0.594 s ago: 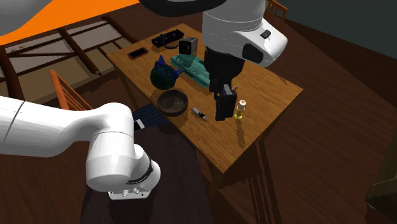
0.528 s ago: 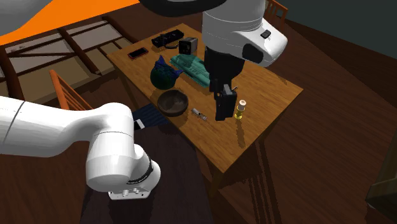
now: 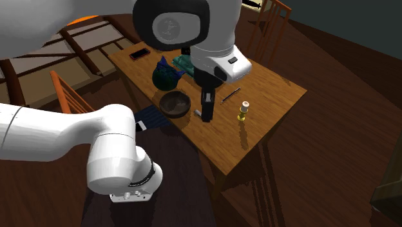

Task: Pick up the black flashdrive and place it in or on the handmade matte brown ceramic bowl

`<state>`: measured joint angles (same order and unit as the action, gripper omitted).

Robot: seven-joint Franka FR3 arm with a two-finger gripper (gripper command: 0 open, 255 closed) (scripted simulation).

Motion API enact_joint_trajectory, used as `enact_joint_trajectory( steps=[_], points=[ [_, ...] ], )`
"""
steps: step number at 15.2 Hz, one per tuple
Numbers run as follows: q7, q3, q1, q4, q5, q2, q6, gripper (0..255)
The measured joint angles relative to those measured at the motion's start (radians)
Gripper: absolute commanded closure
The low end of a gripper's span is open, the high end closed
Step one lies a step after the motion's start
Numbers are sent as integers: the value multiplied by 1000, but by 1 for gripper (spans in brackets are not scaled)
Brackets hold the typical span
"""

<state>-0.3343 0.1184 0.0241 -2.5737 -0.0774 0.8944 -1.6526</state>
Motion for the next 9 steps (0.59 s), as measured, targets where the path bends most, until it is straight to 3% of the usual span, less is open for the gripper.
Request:
enact_joint_trajectory(
  steps=[9],
  points=[
    [-313, 220, -27, -190, -174, -43, -247, 0]
  ],
)
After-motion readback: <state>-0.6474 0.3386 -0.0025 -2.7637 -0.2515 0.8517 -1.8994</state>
